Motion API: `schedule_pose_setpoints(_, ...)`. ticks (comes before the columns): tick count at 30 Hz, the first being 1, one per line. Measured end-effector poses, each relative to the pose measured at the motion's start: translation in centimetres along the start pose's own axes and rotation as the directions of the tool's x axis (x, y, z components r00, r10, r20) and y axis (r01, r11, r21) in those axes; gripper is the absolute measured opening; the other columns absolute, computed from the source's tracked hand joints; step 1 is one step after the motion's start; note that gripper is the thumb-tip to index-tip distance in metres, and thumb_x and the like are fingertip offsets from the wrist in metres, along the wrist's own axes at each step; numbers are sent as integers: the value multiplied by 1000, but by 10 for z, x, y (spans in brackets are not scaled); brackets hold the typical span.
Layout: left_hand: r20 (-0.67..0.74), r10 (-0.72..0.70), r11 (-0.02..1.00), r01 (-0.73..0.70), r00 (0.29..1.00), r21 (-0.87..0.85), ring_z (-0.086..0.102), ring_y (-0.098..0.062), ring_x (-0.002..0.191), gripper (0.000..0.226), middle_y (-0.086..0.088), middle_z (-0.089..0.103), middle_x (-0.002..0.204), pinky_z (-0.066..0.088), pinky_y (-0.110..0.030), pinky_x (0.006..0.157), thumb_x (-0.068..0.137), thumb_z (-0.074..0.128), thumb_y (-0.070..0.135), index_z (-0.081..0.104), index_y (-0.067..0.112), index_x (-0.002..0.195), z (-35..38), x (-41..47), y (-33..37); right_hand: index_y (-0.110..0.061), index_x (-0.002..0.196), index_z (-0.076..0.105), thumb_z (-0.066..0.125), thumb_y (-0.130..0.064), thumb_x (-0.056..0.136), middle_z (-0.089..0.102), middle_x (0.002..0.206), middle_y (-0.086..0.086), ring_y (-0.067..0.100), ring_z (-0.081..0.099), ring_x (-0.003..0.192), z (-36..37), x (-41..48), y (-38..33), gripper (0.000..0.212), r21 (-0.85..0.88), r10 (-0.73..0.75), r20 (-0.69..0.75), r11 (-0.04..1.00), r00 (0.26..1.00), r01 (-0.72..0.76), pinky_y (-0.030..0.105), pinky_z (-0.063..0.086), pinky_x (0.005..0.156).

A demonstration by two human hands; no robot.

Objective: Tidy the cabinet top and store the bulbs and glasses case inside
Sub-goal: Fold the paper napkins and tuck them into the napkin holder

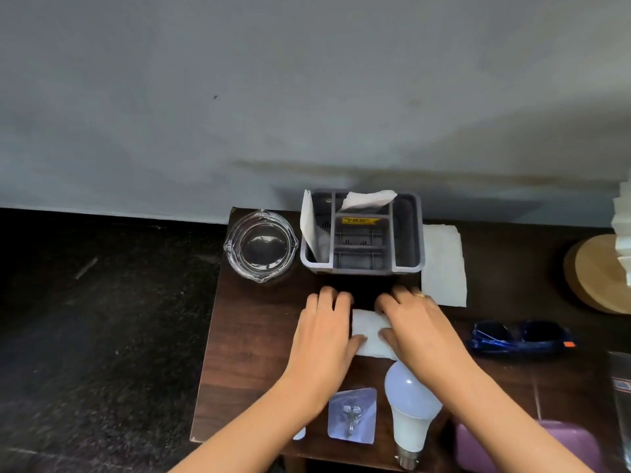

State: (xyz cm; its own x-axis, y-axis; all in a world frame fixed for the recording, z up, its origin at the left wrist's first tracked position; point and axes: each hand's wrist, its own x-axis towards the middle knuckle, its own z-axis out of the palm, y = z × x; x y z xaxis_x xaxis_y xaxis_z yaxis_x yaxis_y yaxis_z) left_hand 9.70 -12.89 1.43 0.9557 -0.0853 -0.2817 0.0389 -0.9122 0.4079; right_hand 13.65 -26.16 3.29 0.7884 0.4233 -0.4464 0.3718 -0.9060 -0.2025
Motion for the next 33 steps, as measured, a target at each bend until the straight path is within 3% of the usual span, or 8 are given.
schedule_pose_setpoints(2, 3, -5, 1000, 5, 1000, -16, 53, -29, 94, 42, -11, 55, 106, 50, -40, 80, 74, 73, 26, 54, 10, 108, 3, 3, 4, -14, 120, 44, 56, -23, 86, 51, 123, 9, 28, 46, 113, 2, 2, 0, 37, -28, 46, 6, 999, 999, -45, 34, 36, 93)
schedule_pose_setpoints(9, -5, -29, 992, 28, 1000, -123, 54, -27, 86, 14, -7, 55, 94, 46, -37, 72, 79, 64, 16, 55, 13, 89, 1, -1, 10, -17, 99, 57, 56, -16, 83, 59, 107, 6, 28, 49, 107, 1, 1, -3, 16, 22, 79, -42, 997, 996, -78, 35, 36, 86)
schedule_pose_setpoints(14, -68, -99, 914, 63, 993, -402, 48, -5, 78, 18, 13, 52, 84, 44, -24, 69, 84, 59, 25, 46, 28, 98, -34, -17, 12, -23, 89, 51, 57, -16, 85, 58, 89, -4, 15, 51, 85, -22, -24, -15, 10, 407, 134, -157, 912, 979, -60, 30, 42, 76)
schedule_pose_setpoints(17, -136, -38, 900, -25, 990, -435, 46, -2, 65, 15, 21, 52, 75, 37, -17, 60, 83, 60, 21, 55, 30, 94, -62, -21, 13, -26, 88, 50, 61, -8, 82, 54, 79, -13, 5, 53, 73, -41, -38, -25, 21, 640, 203, -229, 769, 952, -10, 16, 46, 63)
schedule_pose_setpoints(19, -202, 14, 911, -96, 979, -401, 45, -8, 62, 11, 17, 54, 77, 37, -18, 58, 83, 63, 16, 60, 25, 88, -82, -15, 15, -25, 90, 53, 62, -2, 80, 56, 81, -13, 1, 53, 79, -55, -40, -27, 27, 710, 215, -272, 702, 938, 45, 9, 43, 64)
schedule_pose_setpoints(22, -280, 79, 904, -187, 957, -384, 51, -11, 64, 8, 10, 60, 78, 40, -18, 59, 84, 64, 11, 63, 18, 87, -108, 0, 17, -21, 86, 60, 61, 1, 80, 61, 81, -9, 1, 53, 83, -74, -32, -22, 23, 674, 196, -346, 732, 917, 98, 4, 40, 65)
schedule_pose_setpoints(28, -331, 166, 878, -292, 929, -379, 53, -6, 70, 7, 4, 65, 78, 40, -11, 63, 84, 61, 3, 64, 9, 86, -130, 26, 24, -17, 84, 64, 63, -3, 80, 56, 65, -18, -13, 52, 66, -91, -10, -12, 15, 658, 242, -421, 745, 874, 110, 0, 36, 55)
schedule_pose_setpoints(33, -368, 223, 894, -339, 903, -291, 55, -11, 75, 7, -1, 66, 82, 44, -22, 68, 85, 59, 5, 64, 9, 88, -127, 36, 26, -12, 90, 66, 61, -2, 81, 60, 70, -4, 9, 49, 59, -90, 4, -11, 15, 624, 250, -439, 775, 863, 93, 1, 36, 55)
